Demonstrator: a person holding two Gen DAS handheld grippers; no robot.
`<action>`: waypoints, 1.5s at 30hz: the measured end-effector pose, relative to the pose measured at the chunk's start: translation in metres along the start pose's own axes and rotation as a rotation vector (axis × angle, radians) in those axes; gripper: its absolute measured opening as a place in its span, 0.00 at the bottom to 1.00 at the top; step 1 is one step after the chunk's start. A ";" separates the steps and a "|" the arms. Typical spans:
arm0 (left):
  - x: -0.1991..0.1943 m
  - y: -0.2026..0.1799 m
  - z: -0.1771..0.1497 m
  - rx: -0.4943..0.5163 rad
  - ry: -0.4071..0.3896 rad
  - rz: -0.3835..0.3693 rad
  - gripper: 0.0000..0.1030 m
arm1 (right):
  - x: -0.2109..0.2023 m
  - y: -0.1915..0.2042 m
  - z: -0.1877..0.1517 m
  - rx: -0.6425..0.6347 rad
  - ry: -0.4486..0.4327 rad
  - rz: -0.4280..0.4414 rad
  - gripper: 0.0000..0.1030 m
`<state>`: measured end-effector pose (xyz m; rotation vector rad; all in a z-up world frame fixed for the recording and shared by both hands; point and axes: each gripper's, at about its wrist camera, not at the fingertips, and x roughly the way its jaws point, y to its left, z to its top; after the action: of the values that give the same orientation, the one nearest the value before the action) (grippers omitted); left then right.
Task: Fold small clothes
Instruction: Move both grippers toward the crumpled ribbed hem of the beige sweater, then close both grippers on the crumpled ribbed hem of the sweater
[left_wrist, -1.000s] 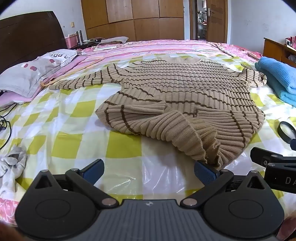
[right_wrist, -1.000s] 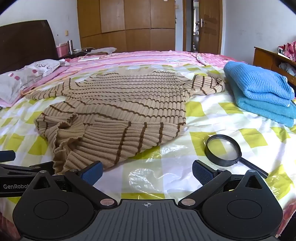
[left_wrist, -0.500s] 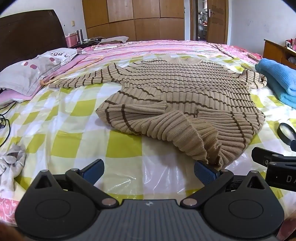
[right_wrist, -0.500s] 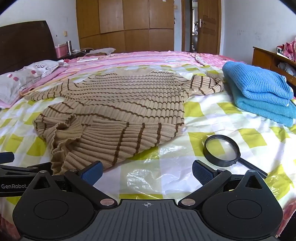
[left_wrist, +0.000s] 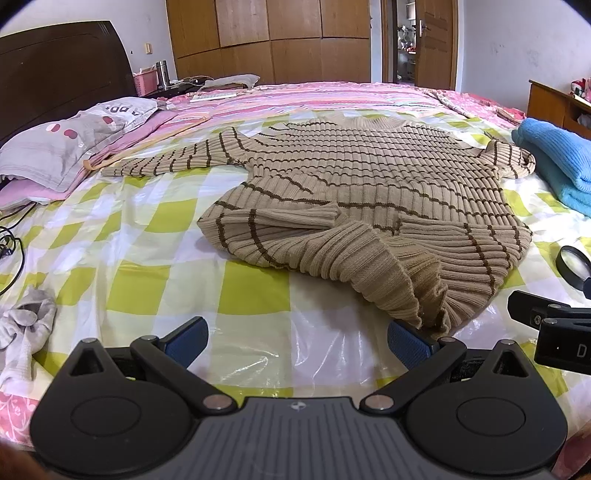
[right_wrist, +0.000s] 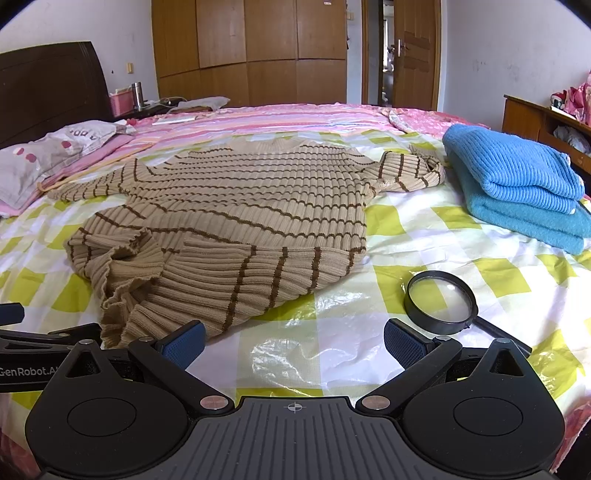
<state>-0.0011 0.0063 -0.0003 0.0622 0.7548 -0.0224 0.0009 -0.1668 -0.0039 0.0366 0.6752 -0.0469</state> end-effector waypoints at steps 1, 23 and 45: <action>0.000 0.000 0.000 0.000 -0.001 0.000 1.00 | 0.000 0.000 0.000 0.001 0.001 0.000 1.00; -0.004 0.002 0.001 0.010 -0.035 0.017 1.00 | -0.001 0.000 0.000 0.000 0.001 -0.002 1.00; 0.024 0.033 0.049 0.062 -0.118 0.042 1.00 | 0.026 0.015 0.043 -0.086 -0.028 0.078 0.95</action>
<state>0.0513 0.0359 0.0209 0.1343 0.6351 -0.0092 0.0485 -0.1543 0.0135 -0.0202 0.6467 0.0560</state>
